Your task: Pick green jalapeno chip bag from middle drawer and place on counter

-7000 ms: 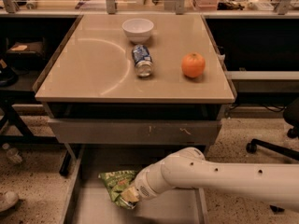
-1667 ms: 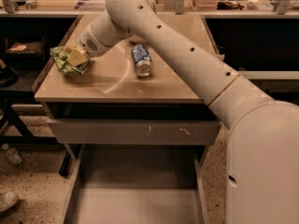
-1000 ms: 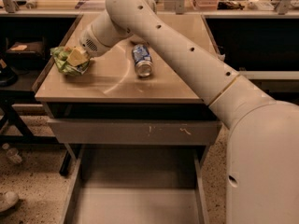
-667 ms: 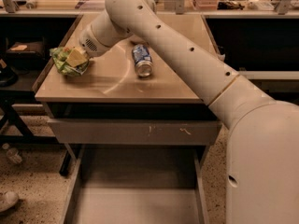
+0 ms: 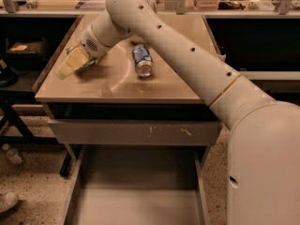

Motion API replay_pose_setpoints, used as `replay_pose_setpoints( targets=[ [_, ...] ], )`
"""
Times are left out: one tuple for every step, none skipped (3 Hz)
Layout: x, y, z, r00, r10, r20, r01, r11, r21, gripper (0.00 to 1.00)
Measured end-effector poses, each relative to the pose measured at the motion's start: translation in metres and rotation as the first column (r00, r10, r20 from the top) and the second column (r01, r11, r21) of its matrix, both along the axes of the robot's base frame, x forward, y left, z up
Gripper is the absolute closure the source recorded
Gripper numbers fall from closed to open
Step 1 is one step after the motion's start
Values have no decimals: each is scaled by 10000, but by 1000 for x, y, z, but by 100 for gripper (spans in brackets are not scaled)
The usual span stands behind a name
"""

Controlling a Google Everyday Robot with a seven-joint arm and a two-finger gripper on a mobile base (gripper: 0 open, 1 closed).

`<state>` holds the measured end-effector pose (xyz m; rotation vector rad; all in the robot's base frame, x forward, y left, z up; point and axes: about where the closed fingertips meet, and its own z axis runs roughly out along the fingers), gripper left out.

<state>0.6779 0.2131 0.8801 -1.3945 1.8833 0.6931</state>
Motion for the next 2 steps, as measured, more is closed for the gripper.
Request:
replay_pose_setpoints(
  targets=[
    [1, 3, 0, 9999, 137, -70, -138, 9999, -63, 0],
    [12, 0, 34, 9999, 37, 116, -33, 9993, -367, 0]
  ],
)
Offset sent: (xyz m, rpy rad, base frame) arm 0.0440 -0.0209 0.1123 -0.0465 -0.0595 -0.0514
